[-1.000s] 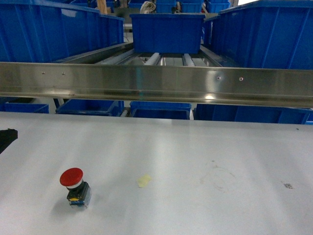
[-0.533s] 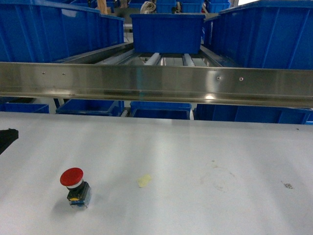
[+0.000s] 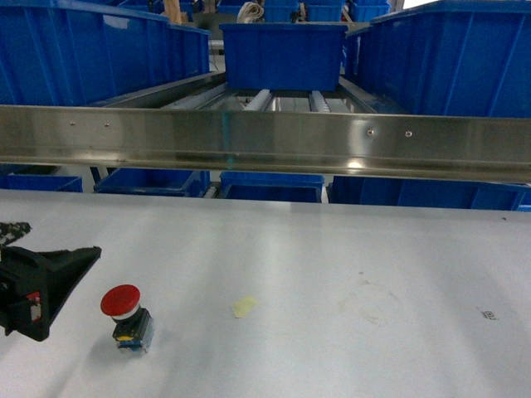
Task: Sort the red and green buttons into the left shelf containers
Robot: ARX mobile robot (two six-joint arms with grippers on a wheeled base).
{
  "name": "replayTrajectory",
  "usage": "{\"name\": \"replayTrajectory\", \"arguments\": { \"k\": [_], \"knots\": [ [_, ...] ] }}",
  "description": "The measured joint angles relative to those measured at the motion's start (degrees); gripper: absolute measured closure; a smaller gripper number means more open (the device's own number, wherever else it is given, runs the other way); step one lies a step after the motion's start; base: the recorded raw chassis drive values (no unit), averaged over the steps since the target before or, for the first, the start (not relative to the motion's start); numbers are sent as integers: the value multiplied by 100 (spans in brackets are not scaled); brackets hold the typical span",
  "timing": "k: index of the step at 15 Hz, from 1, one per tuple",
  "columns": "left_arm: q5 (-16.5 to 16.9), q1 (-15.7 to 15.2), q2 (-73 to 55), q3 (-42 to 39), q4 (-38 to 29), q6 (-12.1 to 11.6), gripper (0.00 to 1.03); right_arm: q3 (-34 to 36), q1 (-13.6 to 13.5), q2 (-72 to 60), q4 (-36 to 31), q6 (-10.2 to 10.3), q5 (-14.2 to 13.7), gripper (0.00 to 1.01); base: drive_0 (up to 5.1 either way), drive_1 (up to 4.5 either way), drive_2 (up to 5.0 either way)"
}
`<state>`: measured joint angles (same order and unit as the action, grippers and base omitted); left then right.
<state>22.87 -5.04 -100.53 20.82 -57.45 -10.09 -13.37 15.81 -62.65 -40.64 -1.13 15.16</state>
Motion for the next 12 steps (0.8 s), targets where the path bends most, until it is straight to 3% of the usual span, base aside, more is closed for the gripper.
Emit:
{"name": "replayTrajectory", "arguments": {
  "k": [6,12],
  "knots": [
    [-238,518,-1652,761,-184,-719,5,0,0,0,0,2,2,70,0,0,0],
    [-302,581,-2208,1167,-39,-909,5,0,0,0,0,2,2,70,0,0,0]
  ]
}}
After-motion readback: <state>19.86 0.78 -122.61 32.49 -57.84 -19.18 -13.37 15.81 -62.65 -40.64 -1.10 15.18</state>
